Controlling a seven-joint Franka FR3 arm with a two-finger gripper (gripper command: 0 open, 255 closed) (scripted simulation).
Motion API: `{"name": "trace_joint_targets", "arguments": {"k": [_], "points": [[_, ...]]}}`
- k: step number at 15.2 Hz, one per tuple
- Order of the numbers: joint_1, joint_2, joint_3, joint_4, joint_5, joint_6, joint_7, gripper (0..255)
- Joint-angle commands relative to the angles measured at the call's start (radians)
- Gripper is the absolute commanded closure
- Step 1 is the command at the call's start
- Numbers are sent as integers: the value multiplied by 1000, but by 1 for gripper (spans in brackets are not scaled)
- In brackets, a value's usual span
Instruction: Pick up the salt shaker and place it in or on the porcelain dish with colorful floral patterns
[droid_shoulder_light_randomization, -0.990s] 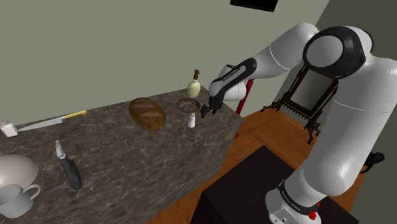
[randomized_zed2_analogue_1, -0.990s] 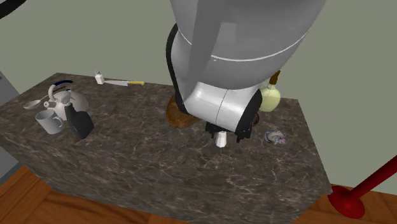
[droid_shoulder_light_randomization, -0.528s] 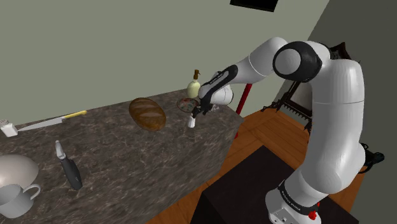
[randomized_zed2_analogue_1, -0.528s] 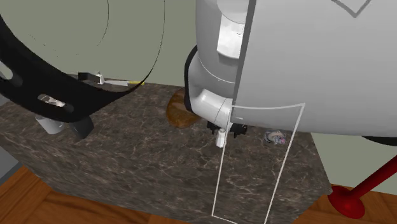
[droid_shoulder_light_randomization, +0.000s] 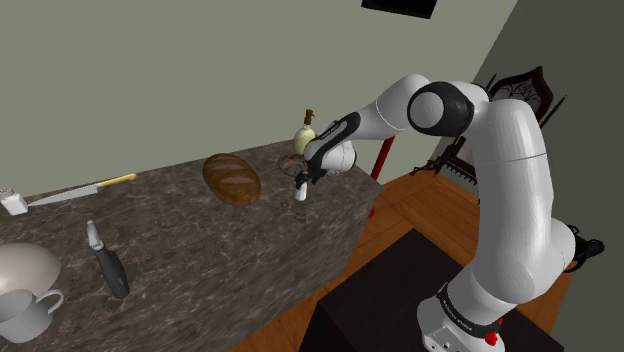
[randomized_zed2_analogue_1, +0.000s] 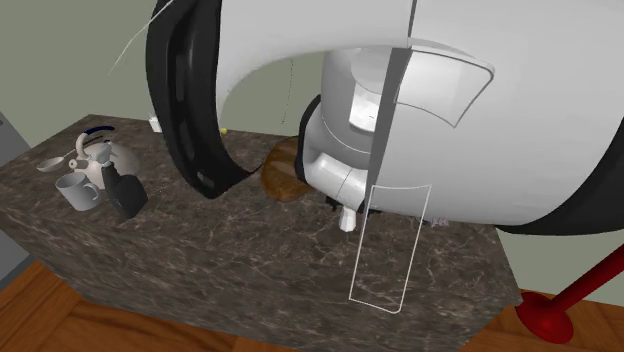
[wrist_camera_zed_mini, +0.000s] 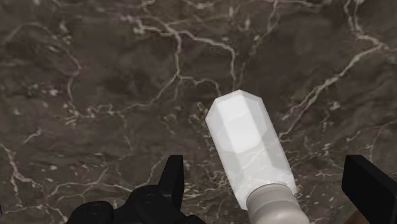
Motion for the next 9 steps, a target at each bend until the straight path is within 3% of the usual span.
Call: {"name": "trace_joint_targets", "arguments": {"k": [1,9], "points": [[0,29,3,19,1,11,-1,0],[1,37,3,25,1,13,-1,0]]}}
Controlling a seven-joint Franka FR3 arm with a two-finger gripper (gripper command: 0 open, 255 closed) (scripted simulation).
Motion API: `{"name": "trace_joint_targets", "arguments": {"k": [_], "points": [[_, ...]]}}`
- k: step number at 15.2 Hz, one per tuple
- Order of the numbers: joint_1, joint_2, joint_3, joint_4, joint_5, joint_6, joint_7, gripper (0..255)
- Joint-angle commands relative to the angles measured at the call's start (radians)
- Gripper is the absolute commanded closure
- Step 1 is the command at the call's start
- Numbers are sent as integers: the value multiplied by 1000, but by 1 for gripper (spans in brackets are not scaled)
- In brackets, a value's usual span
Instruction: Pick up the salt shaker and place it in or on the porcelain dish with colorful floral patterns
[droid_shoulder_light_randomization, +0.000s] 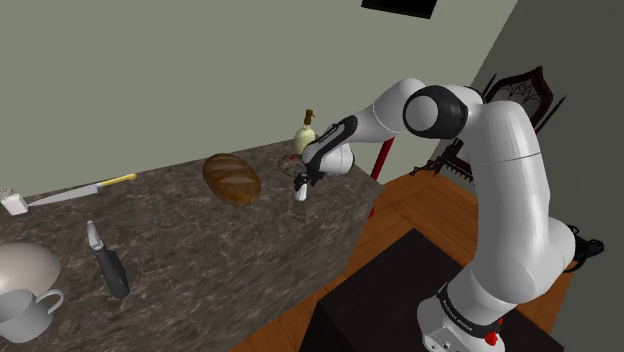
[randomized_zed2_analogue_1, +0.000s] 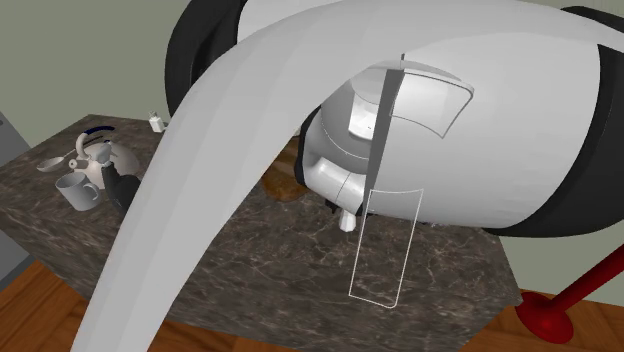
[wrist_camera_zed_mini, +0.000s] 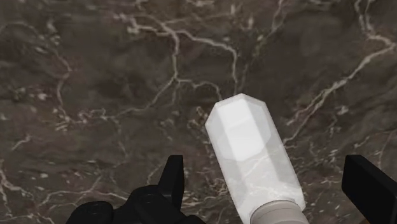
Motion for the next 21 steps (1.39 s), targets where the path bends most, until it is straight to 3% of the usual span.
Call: {"name": "trace_joint_targets", "arguments": {"k": [1,10,21], "points": [[0,0,0,0,0,0,0,255],[0,0,0,0,0,0,0,255],[20,-132,-28,-47,-17,-86,34,255]]}}
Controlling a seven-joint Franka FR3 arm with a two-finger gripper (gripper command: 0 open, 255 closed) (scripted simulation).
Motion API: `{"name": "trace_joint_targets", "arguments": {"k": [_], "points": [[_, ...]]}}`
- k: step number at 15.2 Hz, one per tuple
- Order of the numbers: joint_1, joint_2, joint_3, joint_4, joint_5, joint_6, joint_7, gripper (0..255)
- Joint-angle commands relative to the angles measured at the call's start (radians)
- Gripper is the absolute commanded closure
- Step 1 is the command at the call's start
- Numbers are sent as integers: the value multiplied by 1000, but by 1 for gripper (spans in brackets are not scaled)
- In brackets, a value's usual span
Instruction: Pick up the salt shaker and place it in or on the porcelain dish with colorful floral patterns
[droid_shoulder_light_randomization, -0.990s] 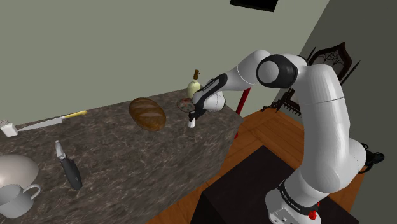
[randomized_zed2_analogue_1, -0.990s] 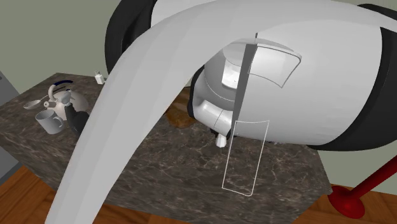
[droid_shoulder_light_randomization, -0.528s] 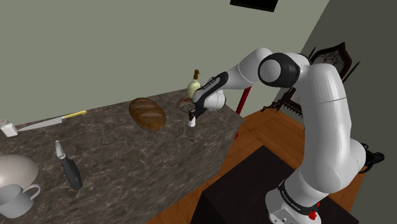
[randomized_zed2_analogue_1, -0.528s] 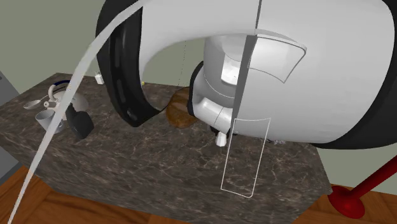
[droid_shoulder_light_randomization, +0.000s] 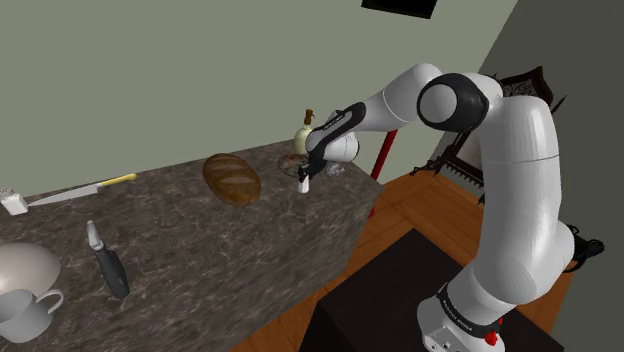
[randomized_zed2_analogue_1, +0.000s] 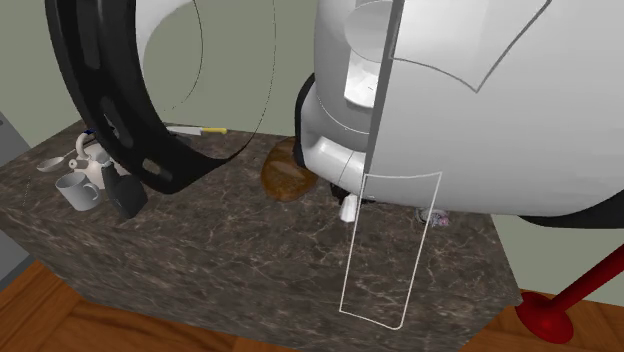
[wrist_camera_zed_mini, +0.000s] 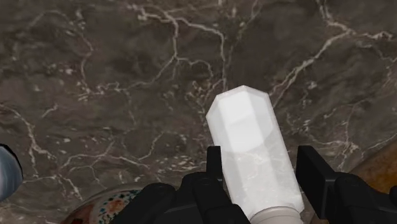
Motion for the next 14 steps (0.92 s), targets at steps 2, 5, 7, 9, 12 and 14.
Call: {"name": "trace_joint_targets", "arguments": {"k": [2,5,7,9,12,14], "points": [[5,-32,-8,-5,-7,-27,10,255],[10,-66,-16,-12,-14,-54,20,255],[14,-87,-21,-16,-19,-72,27,255],[17,-108,-27,-19,-24,-90,34,255],[22,-139,-34,-21,-33,-118,45,255],[15,-113,-38,29,-38,-144,44,255]]}}
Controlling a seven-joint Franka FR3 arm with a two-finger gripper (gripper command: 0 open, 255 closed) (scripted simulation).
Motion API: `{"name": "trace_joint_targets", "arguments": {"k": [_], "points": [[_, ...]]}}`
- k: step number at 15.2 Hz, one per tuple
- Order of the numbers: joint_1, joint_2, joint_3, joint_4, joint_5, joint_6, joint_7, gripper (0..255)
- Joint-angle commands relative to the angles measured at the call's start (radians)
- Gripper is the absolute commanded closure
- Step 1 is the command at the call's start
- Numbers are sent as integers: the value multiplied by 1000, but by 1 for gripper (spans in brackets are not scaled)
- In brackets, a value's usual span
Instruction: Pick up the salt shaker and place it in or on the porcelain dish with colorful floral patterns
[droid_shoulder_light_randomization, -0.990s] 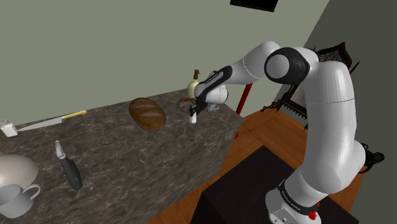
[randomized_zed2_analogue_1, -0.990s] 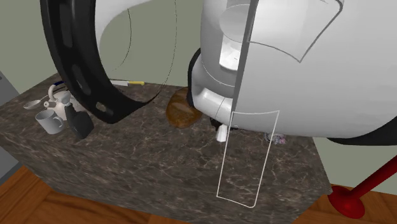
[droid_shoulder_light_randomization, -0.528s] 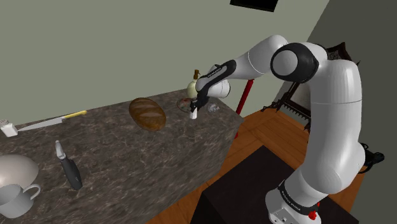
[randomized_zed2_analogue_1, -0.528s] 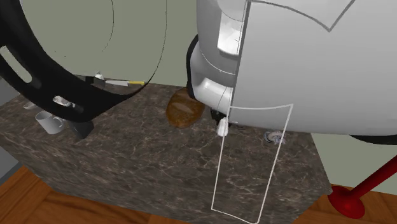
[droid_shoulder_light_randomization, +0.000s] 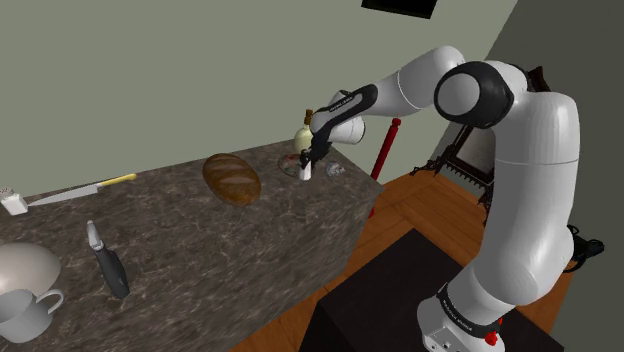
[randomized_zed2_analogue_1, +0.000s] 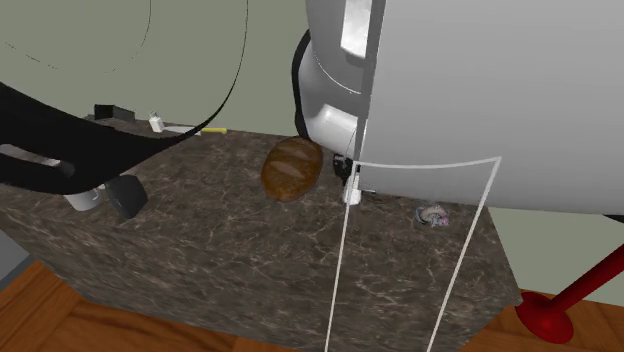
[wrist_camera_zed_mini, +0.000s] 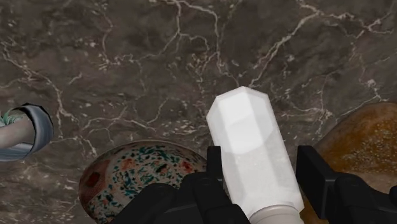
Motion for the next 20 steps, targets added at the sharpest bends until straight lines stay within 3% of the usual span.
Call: {"name": "trace_joint_targets", "arguments": {"k": [1,6,10,12,13,20], "points": [[-9,37,-7,77,-9,-43,-1,255],[-41,196,-23,371,-32,-184,0,255],[-67,361,-33,677,-51,-327,11,255],[-82,473,-36,886,-62,-423,22,255],[-96,600,-38,1119,-73,-529,39,255],[-97,656,-34,1128,-70,-482,30,255]]}}
